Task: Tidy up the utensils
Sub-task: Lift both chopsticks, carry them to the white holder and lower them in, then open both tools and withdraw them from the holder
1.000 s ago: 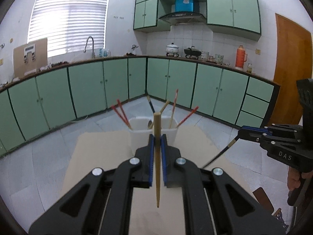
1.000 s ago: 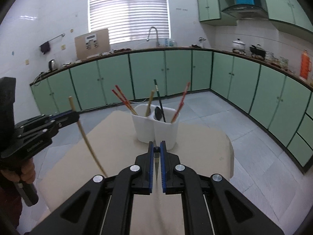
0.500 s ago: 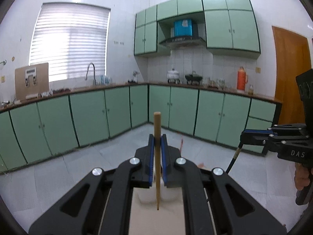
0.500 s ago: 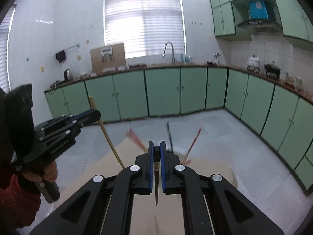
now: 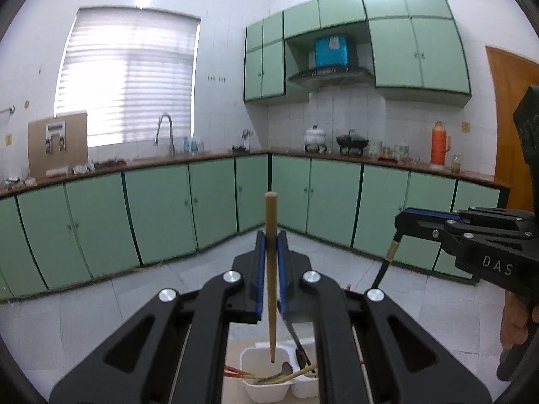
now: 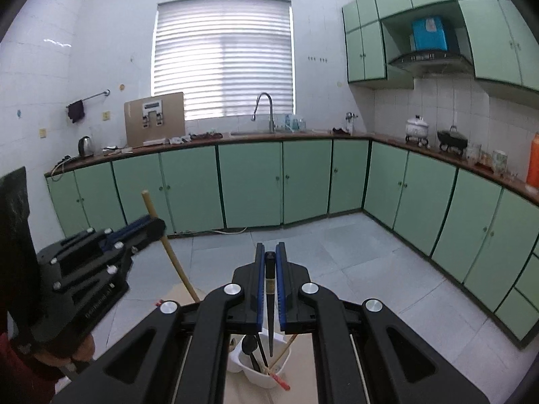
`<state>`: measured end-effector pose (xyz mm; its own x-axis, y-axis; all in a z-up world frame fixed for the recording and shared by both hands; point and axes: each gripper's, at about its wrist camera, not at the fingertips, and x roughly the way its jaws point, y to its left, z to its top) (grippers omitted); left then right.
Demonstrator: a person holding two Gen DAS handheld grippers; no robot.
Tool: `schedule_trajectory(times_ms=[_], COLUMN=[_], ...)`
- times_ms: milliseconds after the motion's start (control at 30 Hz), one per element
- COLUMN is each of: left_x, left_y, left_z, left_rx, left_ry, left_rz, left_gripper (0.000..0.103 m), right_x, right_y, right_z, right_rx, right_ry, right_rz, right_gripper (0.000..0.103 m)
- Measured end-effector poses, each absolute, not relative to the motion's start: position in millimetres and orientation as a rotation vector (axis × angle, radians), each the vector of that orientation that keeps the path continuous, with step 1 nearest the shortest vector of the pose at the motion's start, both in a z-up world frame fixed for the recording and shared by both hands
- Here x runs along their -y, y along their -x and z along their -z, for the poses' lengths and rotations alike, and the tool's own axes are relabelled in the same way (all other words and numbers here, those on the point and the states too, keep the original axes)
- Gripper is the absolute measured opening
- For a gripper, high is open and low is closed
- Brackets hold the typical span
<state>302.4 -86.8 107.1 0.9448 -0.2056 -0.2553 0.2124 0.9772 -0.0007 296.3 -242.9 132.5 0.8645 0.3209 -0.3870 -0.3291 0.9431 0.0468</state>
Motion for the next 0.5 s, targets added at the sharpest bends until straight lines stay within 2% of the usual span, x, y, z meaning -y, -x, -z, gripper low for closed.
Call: schedule_trajectory(times_ms=[433, 467, 500], left_x=[68.0, 67.9, 66.5], left_y=[-352.2, -354.5, -356.0], left_z=[-20.1, -16.4, -14.1], left_rx=[-0.429, -0.442, -0.452], left_ry=[-0.018, -0.021, -0.021], left_rz=[0.175, 0.174, 0.174], left_gripper=[0.007, 0.01, 0.019], right_x=[235.3, 235.3, 234.1], right_y=[-327.5, -327.7, -328.4], right_z=[-47.3, -44.2, -39.7], right_rx=[-0.535, -0.543, -0.557], right_ry=[0.009, 0.011, 0.015], right_rz=[-0.326, -0.326, -0.326], right_gripper=[0.006, 0.007, 0.007])
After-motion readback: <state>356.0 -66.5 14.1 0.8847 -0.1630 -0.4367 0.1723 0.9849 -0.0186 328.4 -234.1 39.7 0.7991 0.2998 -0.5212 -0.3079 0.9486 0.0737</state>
